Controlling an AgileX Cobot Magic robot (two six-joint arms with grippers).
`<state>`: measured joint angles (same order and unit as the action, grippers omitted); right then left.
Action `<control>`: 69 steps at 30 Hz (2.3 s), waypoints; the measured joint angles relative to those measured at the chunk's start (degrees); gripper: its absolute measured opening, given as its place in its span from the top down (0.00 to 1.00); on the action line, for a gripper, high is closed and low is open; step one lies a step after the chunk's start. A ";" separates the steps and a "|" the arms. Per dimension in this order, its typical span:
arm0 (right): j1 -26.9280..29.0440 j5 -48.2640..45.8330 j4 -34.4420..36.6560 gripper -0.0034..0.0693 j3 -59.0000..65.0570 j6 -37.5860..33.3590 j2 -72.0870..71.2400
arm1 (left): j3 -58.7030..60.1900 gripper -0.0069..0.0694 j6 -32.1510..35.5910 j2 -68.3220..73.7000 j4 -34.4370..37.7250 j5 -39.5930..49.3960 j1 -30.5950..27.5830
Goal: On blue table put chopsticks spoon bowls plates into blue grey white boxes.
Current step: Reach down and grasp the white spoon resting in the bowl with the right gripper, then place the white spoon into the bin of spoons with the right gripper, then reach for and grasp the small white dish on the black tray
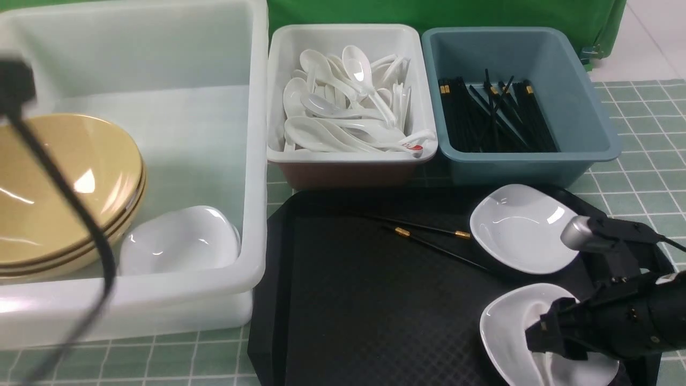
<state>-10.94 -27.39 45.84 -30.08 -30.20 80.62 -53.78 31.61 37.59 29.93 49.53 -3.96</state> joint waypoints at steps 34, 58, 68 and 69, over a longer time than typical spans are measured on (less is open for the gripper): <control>-12.93 12.97 13.62 0.50 -61.98 -34.42 30.13 | 29.91 0.91 -3.12 -11.27 0.04 -14.22 0.33; -6.73 -18.71 -46.40 0.45 -19.27 23.83 13.76 | 37.67 0.90 -3.98 -31.04 -10.17 -31.36 0.33; -9.30 -31.68 -42.61 0.85 -30.66 21.06 4.35 | 37.71 0.90 -3.98 -35.10 -12.60 -35.61 0.33; -10.49 -31.97 -42.21 0.85 -33.24 20.86 2.95 | 37.71 0.90 -3.98 -35.10 -12.55 -35.68 0.33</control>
<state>-21.43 -59.36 3.63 -63.32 -9.34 83.57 -16.07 27.63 2.48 17.38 13.85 -3.64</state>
